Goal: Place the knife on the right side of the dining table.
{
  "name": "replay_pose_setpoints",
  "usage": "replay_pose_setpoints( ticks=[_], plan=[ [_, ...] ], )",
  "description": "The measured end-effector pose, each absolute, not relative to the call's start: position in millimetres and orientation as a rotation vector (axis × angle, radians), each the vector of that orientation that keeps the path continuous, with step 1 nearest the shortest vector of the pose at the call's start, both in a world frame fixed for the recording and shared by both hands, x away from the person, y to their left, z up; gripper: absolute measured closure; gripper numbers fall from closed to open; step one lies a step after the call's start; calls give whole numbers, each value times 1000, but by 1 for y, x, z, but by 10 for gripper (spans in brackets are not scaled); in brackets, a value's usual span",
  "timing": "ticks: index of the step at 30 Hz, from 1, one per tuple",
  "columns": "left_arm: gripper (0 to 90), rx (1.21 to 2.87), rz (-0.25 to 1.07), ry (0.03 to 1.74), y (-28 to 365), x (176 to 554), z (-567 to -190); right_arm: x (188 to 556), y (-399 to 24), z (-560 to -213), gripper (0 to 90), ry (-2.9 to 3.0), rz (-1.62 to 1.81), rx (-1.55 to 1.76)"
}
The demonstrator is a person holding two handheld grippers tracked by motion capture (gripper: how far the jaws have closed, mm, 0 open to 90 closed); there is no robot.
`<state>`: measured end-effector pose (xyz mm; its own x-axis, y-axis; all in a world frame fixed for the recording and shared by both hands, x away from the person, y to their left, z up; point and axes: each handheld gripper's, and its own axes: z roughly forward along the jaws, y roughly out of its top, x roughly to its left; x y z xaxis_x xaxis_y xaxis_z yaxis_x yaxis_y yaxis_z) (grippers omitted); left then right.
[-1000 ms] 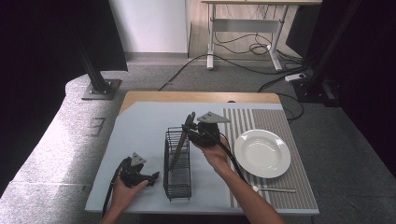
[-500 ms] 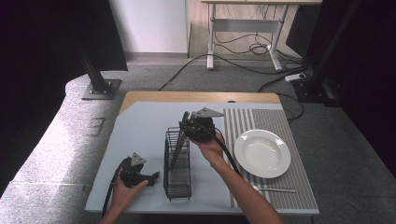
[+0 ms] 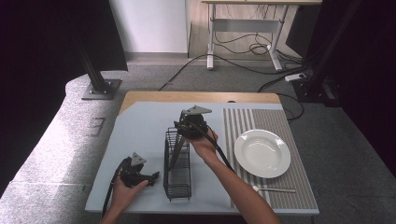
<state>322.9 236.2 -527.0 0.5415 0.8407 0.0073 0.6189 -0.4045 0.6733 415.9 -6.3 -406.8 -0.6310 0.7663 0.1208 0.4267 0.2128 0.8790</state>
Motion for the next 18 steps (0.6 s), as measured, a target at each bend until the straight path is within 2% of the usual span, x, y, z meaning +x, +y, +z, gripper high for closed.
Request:
replay_pose_setpoints(
  ticks=[18],
  plan=[
    [57,2158,460,1175,236,323,-527,397,-16,-394,806,2199,1708,1141]
  ],
)
